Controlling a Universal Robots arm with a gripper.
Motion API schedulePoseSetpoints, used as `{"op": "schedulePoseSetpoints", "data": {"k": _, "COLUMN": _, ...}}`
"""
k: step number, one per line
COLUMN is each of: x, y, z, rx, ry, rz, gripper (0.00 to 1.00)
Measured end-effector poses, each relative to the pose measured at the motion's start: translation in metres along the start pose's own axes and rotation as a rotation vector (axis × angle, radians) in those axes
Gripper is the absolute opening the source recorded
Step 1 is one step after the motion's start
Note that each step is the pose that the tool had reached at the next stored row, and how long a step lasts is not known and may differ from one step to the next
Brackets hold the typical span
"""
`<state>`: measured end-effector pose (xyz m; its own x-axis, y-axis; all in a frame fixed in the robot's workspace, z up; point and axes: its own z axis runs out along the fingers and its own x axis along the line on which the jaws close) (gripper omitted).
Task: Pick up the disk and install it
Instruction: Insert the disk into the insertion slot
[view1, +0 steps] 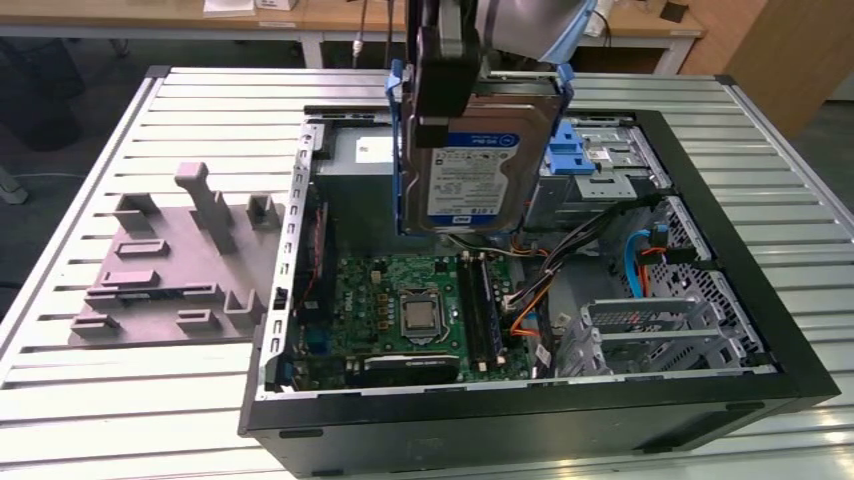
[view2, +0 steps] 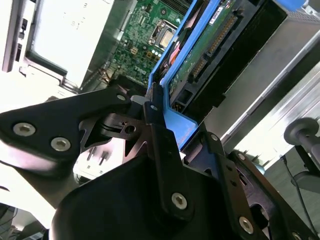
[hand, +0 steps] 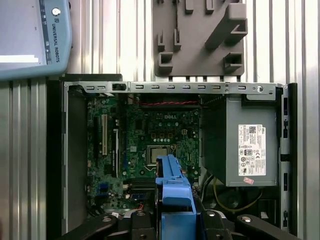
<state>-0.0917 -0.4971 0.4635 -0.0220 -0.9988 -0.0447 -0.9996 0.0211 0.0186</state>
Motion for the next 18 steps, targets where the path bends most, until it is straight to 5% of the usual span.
{"op": "schedulePoseSetpoints", "data": {"k": 6, "x": 0.0072, "y": -0.0018, "z": 0.0001, "rx": -0.0022, "ry": -0.0022, "rz": 0.000, "gripper": 0.36}}
{"op": "schedulePoseSetpoints", "data": {"k": 18, "x": 0.0208, "y": -0.0200, "z": 0.0003, "rx": -0.0087, "ry": -0.0019, "rz": 0.000, "gripper": 0.36}}
